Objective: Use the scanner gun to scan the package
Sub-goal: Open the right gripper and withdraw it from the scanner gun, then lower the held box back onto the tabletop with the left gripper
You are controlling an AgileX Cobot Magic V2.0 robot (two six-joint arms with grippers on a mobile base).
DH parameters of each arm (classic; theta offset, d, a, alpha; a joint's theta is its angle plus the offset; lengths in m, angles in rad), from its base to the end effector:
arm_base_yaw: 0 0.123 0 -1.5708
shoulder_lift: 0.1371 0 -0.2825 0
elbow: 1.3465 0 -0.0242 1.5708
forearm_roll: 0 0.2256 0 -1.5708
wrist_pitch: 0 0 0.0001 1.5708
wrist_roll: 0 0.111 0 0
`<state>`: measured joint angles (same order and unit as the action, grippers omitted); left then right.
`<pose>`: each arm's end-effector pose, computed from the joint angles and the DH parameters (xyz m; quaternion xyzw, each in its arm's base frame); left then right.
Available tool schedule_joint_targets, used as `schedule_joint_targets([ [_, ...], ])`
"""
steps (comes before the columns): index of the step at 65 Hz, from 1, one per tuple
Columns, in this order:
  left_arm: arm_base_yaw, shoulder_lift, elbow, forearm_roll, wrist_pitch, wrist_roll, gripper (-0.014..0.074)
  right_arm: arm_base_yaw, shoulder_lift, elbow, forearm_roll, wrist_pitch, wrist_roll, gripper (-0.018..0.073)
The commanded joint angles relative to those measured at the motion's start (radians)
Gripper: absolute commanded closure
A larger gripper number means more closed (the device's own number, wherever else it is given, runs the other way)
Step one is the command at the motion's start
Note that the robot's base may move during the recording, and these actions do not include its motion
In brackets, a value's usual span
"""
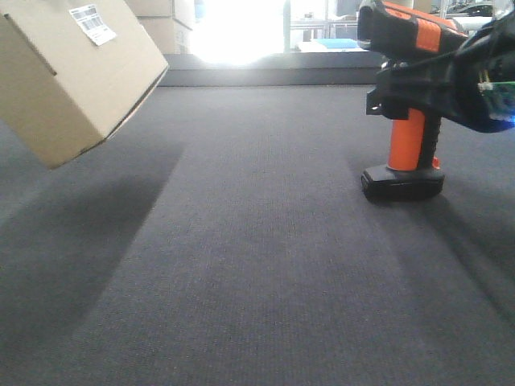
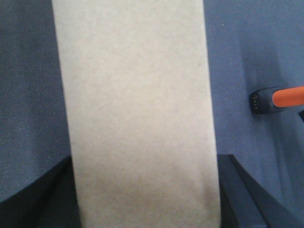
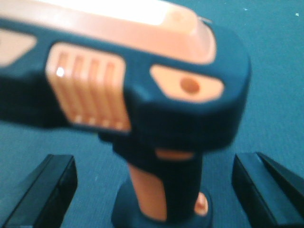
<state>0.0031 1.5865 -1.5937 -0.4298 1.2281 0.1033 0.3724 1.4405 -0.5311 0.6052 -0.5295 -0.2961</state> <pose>0.3114 -0.0426 0.3564 0.0214 0.9539 -0.2000 0.2228 0.2651 0.0694 0.2178 0.0285 0.8210 0.0543 0.5677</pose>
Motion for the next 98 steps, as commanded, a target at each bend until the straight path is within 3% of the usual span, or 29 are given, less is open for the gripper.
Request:
schedule_joint_targets([
  [1,0.003,-0.014,-0.003,0.022,-0.007,0.001,0.0707,-0.005,-0.047,0.022,0.007,0.028,-0.022,-0.0010],
  [12,0.003,-0.014,-0.024,0.141,-0.007,-0.009,0.0707,-0.005,-0.156,0.048,0.007,0.134,-0.024,-0.0004],
  [19,0.003,-0.014,-0.035,0.210,-0.007,-0.011,0.0707,-0.005,-0.237,0.060,0.007,0.200,-0.024,0.0090],
  [26,0.003,-0.008,-0.035,0.265,-0.007,-0.025,0.0707,-0.005,-0.320,0.068,0.007,0.269,-0.055,0.0293],
  [37,0.003,0.043,-0.035,0.294,-0.007,-0.029,0.0707,-0.005,-0.462,0.068,0.003,0.359,-0.144,0.0726],
  [52,0.001,0.121,-0.035,0.344,-0.007,-0.029,0.0707,-0.017,-0.629,0.068,0.003,0.375,-0.223,0.0709],
  [61,-0.010,0.144,-0.035,0.416,-0.007,-0.029,0.0707,-0.101,-0.687,0.068,0.003,0.429,-0.255,0.0709],
  [79,-0.016,0.146,-0.035,0.430,-0.007,-0.029,0.0707,-0.342,-0.749,0.068,-0.010,0.561,-0.269,0.0711],
  [92,-0.016,0.146,-0.035,0.442,-0.007,-0.029,0.0701,-0.387,-0.766,0.068,-0.035,0.586,-0.269,0.0711],
  [98,-0.016,0.146,-0.035,0.442,-0.007,-0.029,0.0617,-0.387,-0.766,0.068,-0.035,0.590,-0.269,0.0711],
])
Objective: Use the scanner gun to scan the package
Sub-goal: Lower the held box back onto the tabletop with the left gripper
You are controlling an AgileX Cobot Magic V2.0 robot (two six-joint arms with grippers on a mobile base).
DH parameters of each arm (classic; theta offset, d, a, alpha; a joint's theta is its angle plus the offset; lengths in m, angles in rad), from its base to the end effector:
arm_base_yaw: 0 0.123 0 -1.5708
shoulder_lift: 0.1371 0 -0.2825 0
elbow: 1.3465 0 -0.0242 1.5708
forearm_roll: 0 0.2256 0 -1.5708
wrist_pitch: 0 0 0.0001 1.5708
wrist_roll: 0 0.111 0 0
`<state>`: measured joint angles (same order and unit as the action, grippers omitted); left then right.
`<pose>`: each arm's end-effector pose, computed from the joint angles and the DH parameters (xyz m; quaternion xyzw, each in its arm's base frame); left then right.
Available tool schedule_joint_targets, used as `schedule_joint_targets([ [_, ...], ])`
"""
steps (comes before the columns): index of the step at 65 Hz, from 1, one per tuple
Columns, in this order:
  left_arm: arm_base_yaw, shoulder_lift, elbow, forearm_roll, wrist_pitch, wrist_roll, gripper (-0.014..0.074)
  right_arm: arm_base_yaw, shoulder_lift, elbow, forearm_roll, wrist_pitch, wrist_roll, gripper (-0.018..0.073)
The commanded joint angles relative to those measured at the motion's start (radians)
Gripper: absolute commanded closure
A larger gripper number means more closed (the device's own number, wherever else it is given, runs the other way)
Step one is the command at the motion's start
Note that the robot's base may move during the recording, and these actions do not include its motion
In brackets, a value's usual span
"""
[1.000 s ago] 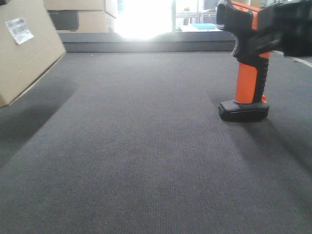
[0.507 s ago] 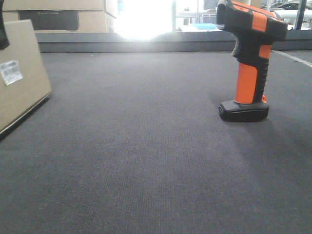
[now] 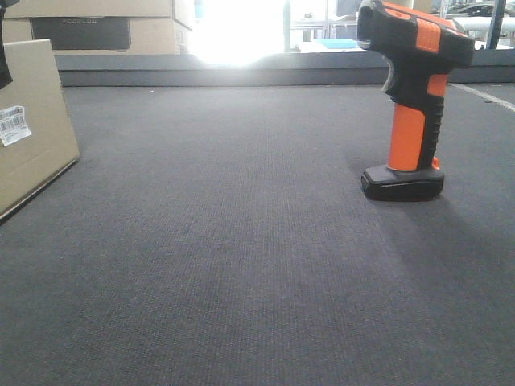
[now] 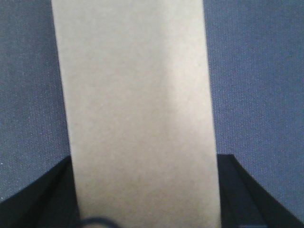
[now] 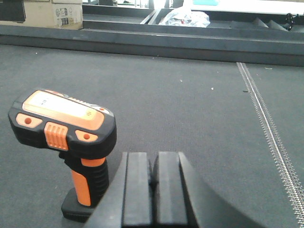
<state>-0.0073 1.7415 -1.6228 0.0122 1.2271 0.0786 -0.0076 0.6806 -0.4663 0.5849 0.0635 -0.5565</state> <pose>0.3458 -0.0012 0.3036 0.0436 0.9869 0.0115 0.1551 0.1428 0.0029 0.3046 0.0022 0.7678 0.0198 0.6404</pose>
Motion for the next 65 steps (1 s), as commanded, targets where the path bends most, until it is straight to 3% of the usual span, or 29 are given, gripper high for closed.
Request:
schedule_joint_targets([
  [1,-0.005,-0.009,-0.005,0.000,-0.006,-0.004,0.0596,-0.007,-0.006,0.003,-0.015,-0.003,-0.009,0.0711],
  [13,-0.005,-0.009,-0.005,0.000,-0.006,-0.007,0.0166,-0.007,-0.006,0.001,-0.015,-0.004,-0.009,0.0711],
  [20,-0.005,-0.011,-0.005,0.000,-0.006,-0.007,-0.0027,-0.007,-0.006,0.001,-0.015,-0.004,-0.009,0.0711],
  [45,-0.005,-0.181,0.002,0.002,-0.006,-0.007,0.0042,-0.008,-0.006,0.001,-0.025,0.062,-0.009,0.0711],
  [55,-0.005,-0.321,0.103,0.002,-0.013,-0.007,0.0274,-0.008,-0.008,0.001,-0.036,0.075,-0.009,0.0711],
  [65,-0.005,-0.480,0.283,0.002,-0.161,-0.007,0.0572,-0.008,-0.058,0.001,-0.036,0.073,-0.009,0.0711],
])
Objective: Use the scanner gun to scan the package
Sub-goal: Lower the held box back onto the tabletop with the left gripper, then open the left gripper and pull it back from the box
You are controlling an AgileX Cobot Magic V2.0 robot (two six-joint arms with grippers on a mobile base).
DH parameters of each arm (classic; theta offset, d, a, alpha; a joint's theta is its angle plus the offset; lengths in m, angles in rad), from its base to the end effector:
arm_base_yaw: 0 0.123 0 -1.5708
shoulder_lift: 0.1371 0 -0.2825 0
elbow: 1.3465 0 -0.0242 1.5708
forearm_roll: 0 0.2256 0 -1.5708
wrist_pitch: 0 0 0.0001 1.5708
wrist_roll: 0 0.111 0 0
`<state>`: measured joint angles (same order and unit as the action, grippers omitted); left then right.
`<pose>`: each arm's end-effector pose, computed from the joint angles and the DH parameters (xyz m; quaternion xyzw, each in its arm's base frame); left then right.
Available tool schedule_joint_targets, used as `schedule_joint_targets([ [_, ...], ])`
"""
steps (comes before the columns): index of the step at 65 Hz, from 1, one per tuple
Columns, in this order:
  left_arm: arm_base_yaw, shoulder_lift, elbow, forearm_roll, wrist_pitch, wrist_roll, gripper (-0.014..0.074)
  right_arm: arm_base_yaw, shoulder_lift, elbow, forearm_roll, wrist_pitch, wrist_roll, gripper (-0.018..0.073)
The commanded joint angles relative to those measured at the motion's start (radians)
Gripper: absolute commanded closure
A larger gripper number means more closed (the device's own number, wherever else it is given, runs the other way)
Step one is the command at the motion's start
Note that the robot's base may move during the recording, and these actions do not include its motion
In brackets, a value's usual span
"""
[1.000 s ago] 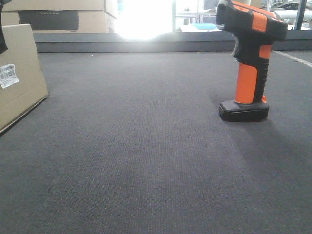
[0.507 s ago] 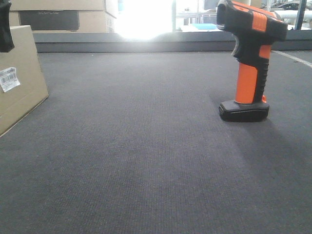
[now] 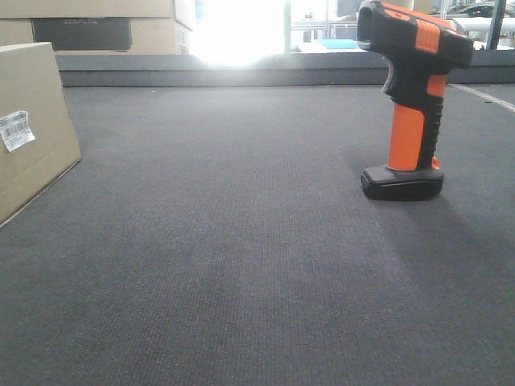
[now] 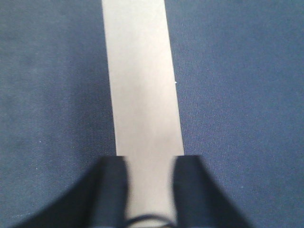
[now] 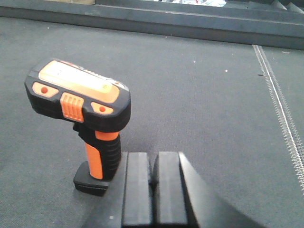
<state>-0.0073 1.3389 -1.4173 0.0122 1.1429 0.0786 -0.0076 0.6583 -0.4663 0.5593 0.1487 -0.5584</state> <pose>0.2538 -0.0006 0.3732 0.0419 0.9554 0.0165 0.2920 0.1369 0.0077 0.2998 -0.0230 0.7834 0.0272 0.6206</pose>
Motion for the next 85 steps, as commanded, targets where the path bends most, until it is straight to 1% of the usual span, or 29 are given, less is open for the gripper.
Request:
schedule_joint_targets([
  [1,-0.005,-0.100,0.094,0.002,-0.099,-0.007,0.0603,-0.008,-0.043,0.001,-0.010,-0.014,-0.007,0.0711],
  [3,-0.005,-0.139,0.137,0.002,-0.136,-0.007,0.0653,-0.008,-0.063,0.003,-0.013,-0.017,-0.007,0.0711],
  [6,-0.005,-0.187,0.188,0.002,-0.180,-0.007,0.0705,-0.008,-0.092,0.005,-0.015,-0.020,-0.007,0.0711],
  [11,-0.005,-0.274,0.286,0.002,-0.264,-0.007,0.0707,-0.010,-0.137,0.020,-0.016,-0.021,-0.007,0.0711],
  [17,-0.005,-0.387,0.393,0.002,-0.393,-0.007,0.0707,-0.022,-0.190,0.060,-0.016,-0.021,-0.007,0.0711],
  [25,-0.005,-0.534,0.555,0.002,-0.572,-0.007,0.0707,-0.062,-0.263,0.108,-0.007,0.001,-0.007,0.0711],
  [29,-0.005,-0.608,0.634,0.002,-0.641,-0.007,0.0707,-0.075,-0.304,0.130,-0.002,0.010,-0.007,0.0711],
  [37,-0.005,-0.746,0.768,0.004,-0.762,-0.007,0.0707,-0.079,-0.372,0.156,0.012,0.036,-0.007,0.0711],
  [46,-0.005,-0.882,0.893,0.002,-0.873,-0.007,0.0707,-0.079,-0.425,0.156,0.012,0.086,-0.007,0.0711],
  [55,-0.005,-0.981,0.958,0.002,-0.924,-0.007,0.0707,-0.079,-0.443,0.156,0.012,0.088,-0.007,0.0711],
  [60,-0.005,-1.012,0.976,0.002,-0.930,-0.007,0.0707,-0.079,-0.443,0.156,0.012,0.088,-0.007,0.0711],
  [85,-0.005,-1.022,0.980,0.002,-0.930,-0.007,0.0707,-0.079,-0.443,0.156,0.012,0.088,-0.007,0.0711],
])
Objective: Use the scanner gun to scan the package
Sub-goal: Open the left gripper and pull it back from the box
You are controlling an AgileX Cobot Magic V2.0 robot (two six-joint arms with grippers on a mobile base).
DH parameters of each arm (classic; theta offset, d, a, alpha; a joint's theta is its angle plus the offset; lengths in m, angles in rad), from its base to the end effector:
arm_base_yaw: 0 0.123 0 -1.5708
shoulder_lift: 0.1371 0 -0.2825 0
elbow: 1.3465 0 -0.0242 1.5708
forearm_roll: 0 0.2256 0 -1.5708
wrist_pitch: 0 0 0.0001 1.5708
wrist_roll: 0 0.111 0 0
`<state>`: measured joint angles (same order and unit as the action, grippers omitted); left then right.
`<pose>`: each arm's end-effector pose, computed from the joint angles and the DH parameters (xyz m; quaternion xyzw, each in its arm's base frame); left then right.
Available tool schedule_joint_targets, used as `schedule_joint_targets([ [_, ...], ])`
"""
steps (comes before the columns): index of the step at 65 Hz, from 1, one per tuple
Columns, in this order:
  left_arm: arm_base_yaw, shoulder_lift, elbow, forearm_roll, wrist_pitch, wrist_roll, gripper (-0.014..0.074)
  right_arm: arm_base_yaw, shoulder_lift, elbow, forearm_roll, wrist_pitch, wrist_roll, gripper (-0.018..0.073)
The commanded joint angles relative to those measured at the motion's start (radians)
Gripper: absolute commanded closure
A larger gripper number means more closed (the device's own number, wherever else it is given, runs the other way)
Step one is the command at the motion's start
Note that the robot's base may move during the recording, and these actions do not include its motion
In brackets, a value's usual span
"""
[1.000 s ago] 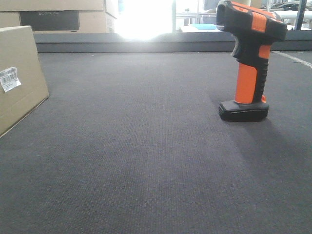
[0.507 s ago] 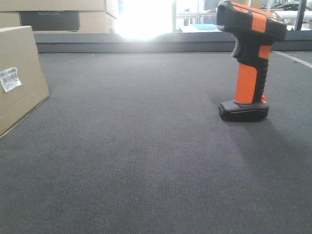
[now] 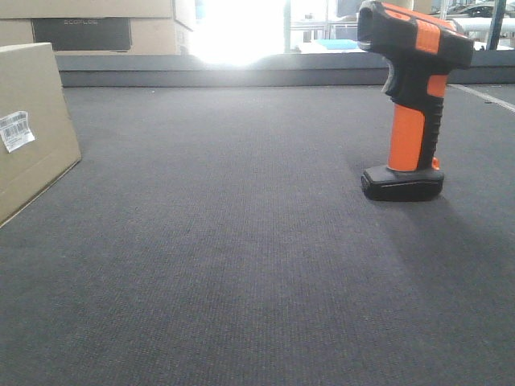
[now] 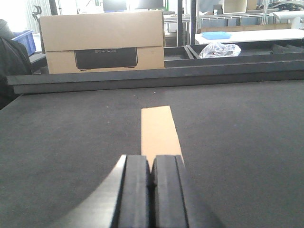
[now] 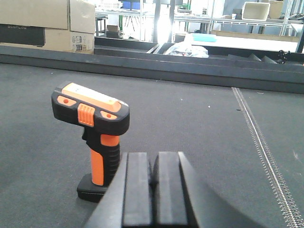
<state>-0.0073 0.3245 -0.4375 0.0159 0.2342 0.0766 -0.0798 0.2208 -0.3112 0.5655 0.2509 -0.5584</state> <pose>0.0743 -0.0001 0.3135 0.0344 0.7182 0.0308 0.6943 0.0641 0.0097 0.2816 -0.0202 0.7192 0.0178 0.6943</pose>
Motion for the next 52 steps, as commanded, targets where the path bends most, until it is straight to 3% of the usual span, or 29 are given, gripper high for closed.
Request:
schedule_joint_targets([
  [1,-0.005,-0.007,0.000,-0.002,-0.021,-0.005,0.0707,-0.007,-0.005,0.001,0.006,-0.014,-0.007,0.0711],
  [31,-0.005,-0.009,0.008,0.002,-0.016,-0.005,0.0707,-0.007,-0.005,0.001,0.006,-0.014,-0.007,0.0711],
  [52,-0.017,-0.236,0.250,-0.008,-0.101,-0.053,0.0707,-0.007,-0.004,0.001,0.006,-0.011,-0.007,0.0711],
])
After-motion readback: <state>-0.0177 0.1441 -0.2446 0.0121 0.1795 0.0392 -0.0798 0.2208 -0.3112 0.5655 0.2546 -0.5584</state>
